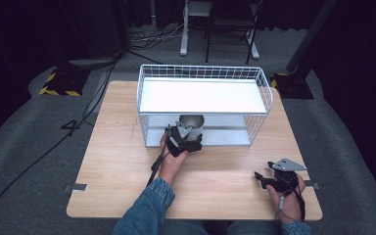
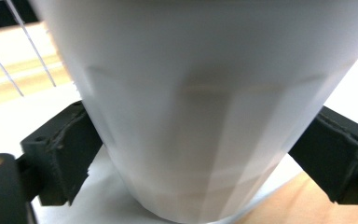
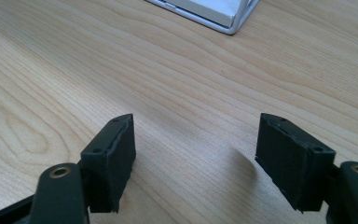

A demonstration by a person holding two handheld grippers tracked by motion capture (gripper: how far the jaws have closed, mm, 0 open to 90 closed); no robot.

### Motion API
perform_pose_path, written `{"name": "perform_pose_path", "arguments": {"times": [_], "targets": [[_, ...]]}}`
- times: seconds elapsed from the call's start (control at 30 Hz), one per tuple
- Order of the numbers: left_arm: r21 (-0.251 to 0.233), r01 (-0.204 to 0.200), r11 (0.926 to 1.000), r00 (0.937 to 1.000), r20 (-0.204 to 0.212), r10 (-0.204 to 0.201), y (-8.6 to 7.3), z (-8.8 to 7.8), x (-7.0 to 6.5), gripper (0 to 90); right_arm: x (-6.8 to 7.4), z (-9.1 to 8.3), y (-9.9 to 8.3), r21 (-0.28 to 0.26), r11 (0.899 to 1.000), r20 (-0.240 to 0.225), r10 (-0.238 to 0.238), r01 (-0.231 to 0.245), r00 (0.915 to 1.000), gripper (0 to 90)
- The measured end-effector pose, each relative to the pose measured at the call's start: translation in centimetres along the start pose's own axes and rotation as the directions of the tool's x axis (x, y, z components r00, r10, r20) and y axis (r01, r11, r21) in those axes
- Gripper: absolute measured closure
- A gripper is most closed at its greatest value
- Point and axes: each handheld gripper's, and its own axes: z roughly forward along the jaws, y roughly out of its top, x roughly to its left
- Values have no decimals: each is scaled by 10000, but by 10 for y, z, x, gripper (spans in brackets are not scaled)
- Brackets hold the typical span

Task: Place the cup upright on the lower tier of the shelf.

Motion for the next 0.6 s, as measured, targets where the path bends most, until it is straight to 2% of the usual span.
{"name": "perform_pose_path", "arguments": {"times": [0.03,0.07,0.13,0.17,0.2,0.23,0.27,0.3,0.33,0.4,0.47,0.5,0.6], "targets": [[41,366,9993,9993,109,-366,0,0,2,42,0,0,0,0,10000,2,-1,1,10000,283],[130,519,9986,9985,171,-522,0,-1,4,24,0,0,0,1,10000,2,-1,1,10000,283],[191,576,9982,9980,233,-581,0,-1,5,12,0,0,0,-2,10000,0,-2,2,10000,283],[193,506,9985,9985,211,-510,0,-2,6,0,0,0,0,1,10000,1,0,0,10000,284],[157,-11,9999,10000,5,10,-1,-5,5,0,0,0,0,0,10000,-1,1,-1,10000,283],[157,-11,9999,10000,5,10,-1,-5,5,0,0,0,0,0,10000,-1,1,-1,10000,283],[-65,-435,9990,9988,-239,433,-1,-10,3,1,0,0,0,3,10000,-10,4,-4,10000,283],[-65,-435,9990,9988,-239,433,-1,-10,3,0,0,0,0,3,10000,-10,4,-4,10000,283],[-234,-696,9973,9969,-384,687,-1,-15,2,1,0,0,0,-2,10000,-9,-5,5,10000,283],[-317,-662,9973,9966,-502,646,0,-20,2,0,0,0,0,-4,10000,-13,-15,15,10000,283],[-428,-415,9982,9989,-255,405,0,-25,5,0,0,0,0,-10,10000,-22,-12,12,10000,283],[-428,-415,9982,9989,-255,405,0,-25,5,0,0,0,0,-12,10000,-21,-20,20,10000,283],[-386,-146,9992,9996,249,155,0,-31,9,0,0,0,0,-15,10000,-26,-26,26,10000,284]]}}
